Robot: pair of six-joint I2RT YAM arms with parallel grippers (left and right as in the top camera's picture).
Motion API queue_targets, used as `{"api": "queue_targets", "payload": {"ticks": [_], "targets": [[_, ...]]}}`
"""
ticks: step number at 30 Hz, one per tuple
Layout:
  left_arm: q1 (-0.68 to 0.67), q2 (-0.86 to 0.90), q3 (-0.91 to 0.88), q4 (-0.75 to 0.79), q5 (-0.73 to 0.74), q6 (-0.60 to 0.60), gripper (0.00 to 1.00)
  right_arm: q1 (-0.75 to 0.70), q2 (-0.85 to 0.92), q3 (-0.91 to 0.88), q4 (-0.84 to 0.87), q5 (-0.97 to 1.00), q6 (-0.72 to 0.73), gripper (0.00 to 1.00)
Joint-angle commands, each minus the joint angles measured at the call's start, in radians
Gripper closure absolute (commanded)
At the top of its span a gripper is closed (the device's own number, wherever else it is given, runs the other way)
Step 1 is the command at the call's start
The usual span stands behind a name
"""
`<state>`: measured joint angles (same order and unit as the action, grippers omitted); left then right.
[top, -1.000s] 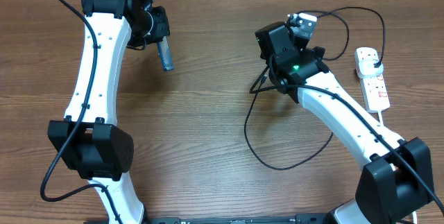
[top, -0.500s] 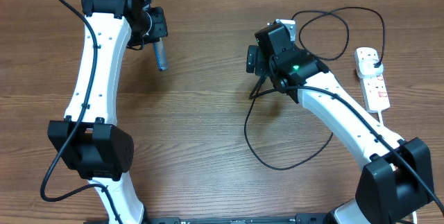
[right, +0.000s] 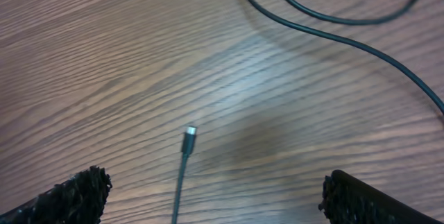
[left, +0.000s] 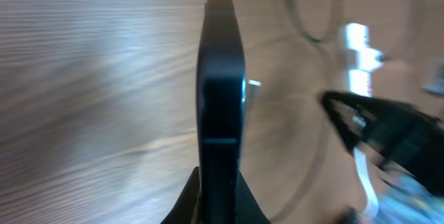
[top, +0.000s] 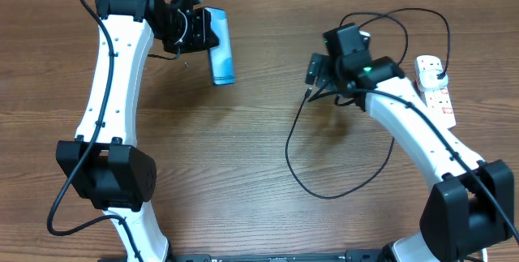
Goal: Plug charger to phone and switch on socket
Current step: 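Lower the right gripper and grasp the cable near its USB-C plug, then rotate the held phone with the left gripper, bottom edge toward the cable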
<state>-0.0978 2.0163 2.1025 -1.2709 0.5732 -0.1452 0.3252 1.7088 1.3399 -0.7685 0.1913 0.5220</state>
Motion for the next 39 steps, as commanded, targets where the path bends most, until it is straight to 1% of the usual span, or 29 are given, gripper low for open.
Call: {"api": "queue_targets", "payload": {"ticks": [1,2,4,6,11,13,14,15,16,18,19,21,23,24,26,28,31,35,38,39], "targets": [[-0.002,0.008,0.009,-0.009,0.298,0.080,0.96,-0.058,0.003,0.002,-0.017,-0.106,0.013,0.00],[-0.002,0.008,0.009,-0.013,0.340,0.103,0.96,-0.072,0.003,0.002,-0.026,-0.145,0.013,0.00],[-0.002,0.008,0.009,-0.015,0.372,0.124,0.96,-0.078,0.003,0.002,-0.032,-0.194,0.013,0.00],[-0.002,0.008,0.009,-0.015,0.372,0.124,0.96,-0.076,0.003,0.002,-0.039,-0.238,0.013,0.00],[0.000,0.008,0.009,-0.015,0.430,0.143,0.96,-0.068,0.003,0.002,-0.047,-0.239,0.013,0.00],[0.000,0.008,0.009,-0.015,0.511,0.150,0.96,-0.068,0.003,0.002,-0.050,-0.238,0.013,0.00],[0.000,0.008,0.009,-0.014,0.608,0.150,0.96,-0.068,0.003,0.002,-0.050,-0.238,0.013,0.00],[0.000,0.008,0.009,-0.014,0.669,0.148,0.96,-0.068,0.003,0.002,-0.050,-0.238,0.018,0.00],[0.000,0.008,0.009,-0.015,0.683,0.140,0.96,-0.068,0.003,0.002,-0.051,-0.238,0.033,0.00],[0.000,0.008,0.009,-0.015,0.688,0.057,0.96,-0.069,0.003,0.002,-0.051,-0.238,0.059,0.00],[0.000,0.008,0.009,-0.015,0.687,0.036,0.96,-0.069,0.003,0.002,-0.051,-0.238,0.059,0.00],[0.000,0.008,0.009,-0.014,0.688,-0.083,0.96,-0.069,0.003,0.002,-0.058,-0.238,0.063,0.00],[0.000,0.008,0.009,-0.014,0.688,-0.166,0.96,-0.069,0.003,0.002,-0.082,-0.214,0.129,0.00],[0.000,0.008,0.009,-0.014,0.688,-0.247,0.96,-0.069,0.003,0.002,-0.100,-0.194,0.161,0.00],[0.000,0.008,0.009,-0.014,0.708,-0.330,0.96,-0.071,0.003,0.002,-0.106,-0.193,0.163,0.00],[0.000,0.008,0.009,-0.010,0.758,-0.397,0.96,-0.072,0.003,0.002,-0.109,-0.193,0.163,0.00],[0.000,0.008,0.009,-0.010,0.808,-0.481,0.96,-0.072,0.003,0.002,-0.109,-0.193,0.163,0.00],[0.000,0.008,0.009,-0.010,0.807,-0.642,0.96,-0.072,0.003,0.002,-0.110,-0.193,0.163,0.00],[0.000,0.008,0.009,0.005,0.807,-0.786,0.96,-0.072,0.003,0.002,-0.116,-0.193,0.163,0.00],[0.000,0.008,0.009,0.005,0.807,-0.808,0.96,-0.072,0.003,0.002,-0.117,-0.193,0.163,0.00]]}}
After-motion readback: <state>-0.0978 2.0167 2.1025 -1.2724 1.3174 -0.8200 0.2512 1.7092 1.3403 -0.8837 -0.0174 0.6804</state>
